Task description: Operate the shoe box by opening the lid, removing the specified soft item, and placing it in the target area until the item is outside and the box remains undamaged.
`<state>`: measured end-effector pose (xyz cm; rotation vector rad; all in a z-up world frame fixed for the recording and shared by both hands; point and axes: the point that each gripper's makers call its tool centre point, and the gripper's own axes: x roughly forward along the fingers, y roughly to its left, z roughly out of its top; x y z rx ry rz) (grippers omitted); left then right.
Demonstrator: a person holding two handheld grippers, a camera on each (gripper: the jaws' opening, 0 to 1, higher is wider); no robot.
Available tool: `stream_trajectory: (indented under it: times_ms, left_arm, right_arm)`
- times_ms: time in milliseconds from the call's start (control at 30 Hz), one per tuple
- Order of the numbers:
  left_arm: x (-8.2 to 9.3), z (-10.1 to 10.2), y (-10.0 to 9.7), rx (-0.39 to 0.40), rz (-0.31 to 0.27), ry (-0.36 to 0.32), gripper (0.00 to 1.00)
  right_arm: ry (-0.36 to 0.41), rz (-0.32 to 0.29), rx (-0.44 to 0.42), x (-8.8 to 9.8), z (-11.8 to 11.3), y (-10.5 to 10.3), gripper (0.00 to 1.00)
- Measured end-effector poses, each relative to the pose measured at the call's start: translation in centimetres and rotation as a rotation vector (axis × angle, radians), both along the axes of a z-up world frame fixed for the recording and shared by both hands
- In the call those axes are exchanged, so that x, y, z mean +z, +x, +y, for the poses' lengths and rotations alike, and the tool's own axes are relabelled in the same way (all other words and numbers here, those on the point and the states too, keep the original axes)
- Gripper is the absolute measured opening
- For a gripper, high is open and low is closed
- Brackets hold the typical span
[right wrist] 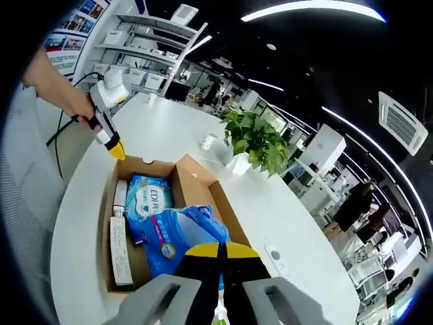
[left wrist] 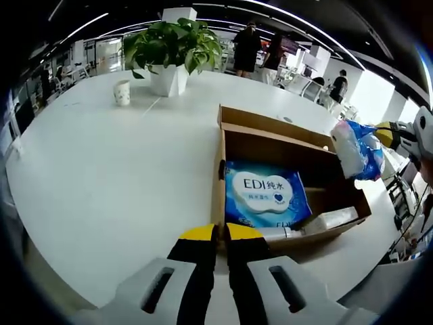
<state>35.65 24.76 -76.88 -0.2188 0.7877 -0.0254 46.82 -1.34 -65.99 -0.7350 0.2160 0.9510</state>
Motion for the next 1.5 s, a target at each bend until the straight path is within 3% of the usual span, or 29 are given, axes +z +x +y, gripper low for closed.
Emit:
stream_trajectory:
  times_ms: [533, 1500]
  left_arm:
    - [0.0, 0.0, -0.1, 0.005, -0.002, 0.000, 0.02]
    - [0.0, -0.1, 0.0, -0.004, 0.005, 0.004, 0.03]
  right_arm:
    - [0.028, -0.002, -0.053, 0.8, -4.0, 0.5, 0.00]
    - [0.039, -0.008, -0.142, 0.5, -11.7, 1.5, 0.00]
